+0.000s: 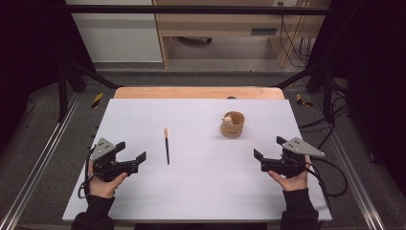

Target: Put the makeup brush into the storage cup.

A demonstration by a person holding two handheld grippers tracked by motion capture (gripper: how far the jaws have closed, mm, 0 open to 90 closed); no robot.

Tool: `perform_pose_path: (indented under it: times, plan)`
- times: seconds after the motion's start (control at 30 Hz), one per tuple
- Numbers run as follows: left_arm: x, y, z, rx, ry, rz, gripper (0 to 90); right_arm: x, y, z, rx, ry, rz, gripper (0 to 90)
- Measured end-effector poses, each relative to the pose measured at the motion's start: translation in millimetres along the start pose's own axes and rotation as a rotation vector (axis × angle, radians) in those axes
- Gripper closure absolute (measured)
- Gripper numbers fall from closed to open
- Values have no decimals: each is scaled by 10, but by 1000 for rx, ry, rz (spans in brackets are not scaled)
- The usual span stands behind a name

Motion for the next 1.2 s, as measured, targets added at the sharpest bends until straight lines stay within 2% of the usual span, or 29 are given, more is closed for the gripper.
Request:
perform_pose_path:
  times: [0.77,1.2]
  plan:
    - [-48,-28,83,24,2,-9,116,-11,-30,8,22,-17,-6,61]
    - [-87,24,248,58,-5,-6,130,-20,-39,-2,22,-29,-21,65]
Point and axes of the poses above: each handheld gripper's, and its own axes: z roughly forward along the jaws, y roughly out of its top, x roughly to its left, the point moved 7 cm from there along z, roughly forward along the jaws, and after that the axes turned 15 degrees about -y, right-handed, at the moved point
